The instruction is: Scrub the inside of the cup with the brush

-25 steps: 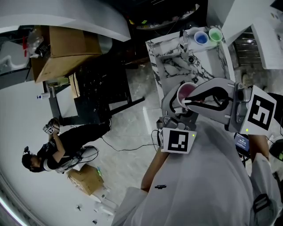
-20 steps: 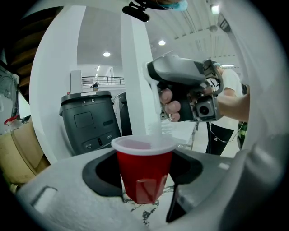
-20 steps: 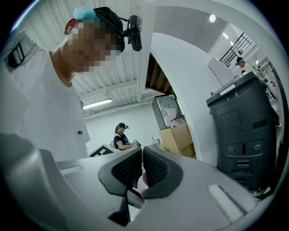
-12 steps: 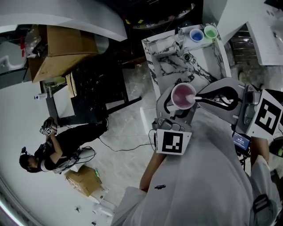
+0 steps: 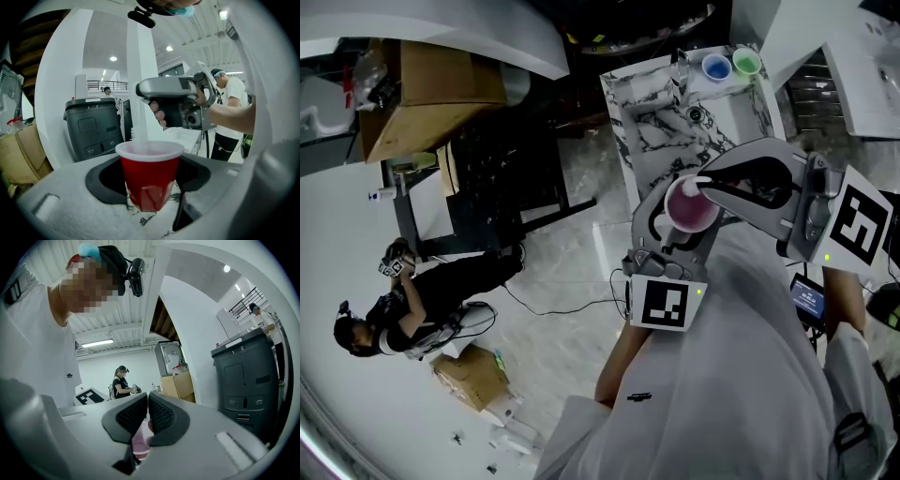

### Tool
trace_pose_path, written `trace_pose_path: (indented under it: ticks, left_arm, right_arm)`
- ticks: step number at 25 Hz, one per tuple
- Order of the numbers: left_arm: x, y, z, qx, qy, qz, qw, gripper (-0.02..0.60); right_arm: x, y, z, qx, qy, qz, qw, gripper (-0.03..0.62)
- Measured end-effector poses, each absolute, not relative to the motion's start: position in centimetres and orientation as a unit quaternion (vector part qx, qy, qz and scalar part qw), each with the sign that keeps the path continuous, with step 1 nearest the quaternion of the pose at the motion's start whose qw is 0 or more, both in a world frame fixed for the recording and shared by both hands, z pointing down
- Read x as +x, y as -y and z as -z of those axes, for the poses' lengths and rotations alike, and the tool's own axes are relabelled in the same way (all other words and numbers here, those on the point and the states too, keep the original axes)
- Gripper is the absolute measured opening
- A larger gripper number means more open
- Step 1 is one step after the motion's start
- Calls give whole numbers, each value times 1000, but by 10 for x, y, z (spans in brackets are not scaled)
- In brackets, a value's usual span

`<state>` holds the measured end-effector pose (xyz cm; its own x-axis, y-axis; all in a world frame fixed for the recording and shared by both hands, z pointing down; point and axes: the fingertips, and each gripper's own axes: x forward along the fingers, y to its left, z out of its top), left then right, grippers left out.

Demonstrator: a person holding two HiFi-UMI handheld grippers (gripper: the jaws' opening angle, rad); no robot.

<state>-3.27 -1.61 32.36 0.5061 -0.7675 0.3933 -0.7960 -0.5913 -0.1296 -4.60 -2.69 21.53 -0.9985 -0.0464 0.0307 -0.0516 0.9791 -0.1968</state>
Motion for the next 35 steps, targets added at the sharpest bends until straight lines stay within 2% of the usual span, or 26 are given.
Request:
trace_pose_path:
  ticks: [5,13,22,35]
  left_arm:
    - [-37,11,-322,866,454,-209,33,291]
    - [-44,8,-322,864,456,-209,33,292]
    - [-47,0,-310,872,445,-202,29,291]
    - [-54,-2,-328,879,434,-193,35,291]
  right_arm:
    - [-68,9,-206,-7,995,-101,-6,20]
    - [-65,-23,-208,-51,991,-125,8,20]
    - [-34,-20,-206,-2,993,-113,47,20]
    - [10,11,-197,128,988,-90,6,23]
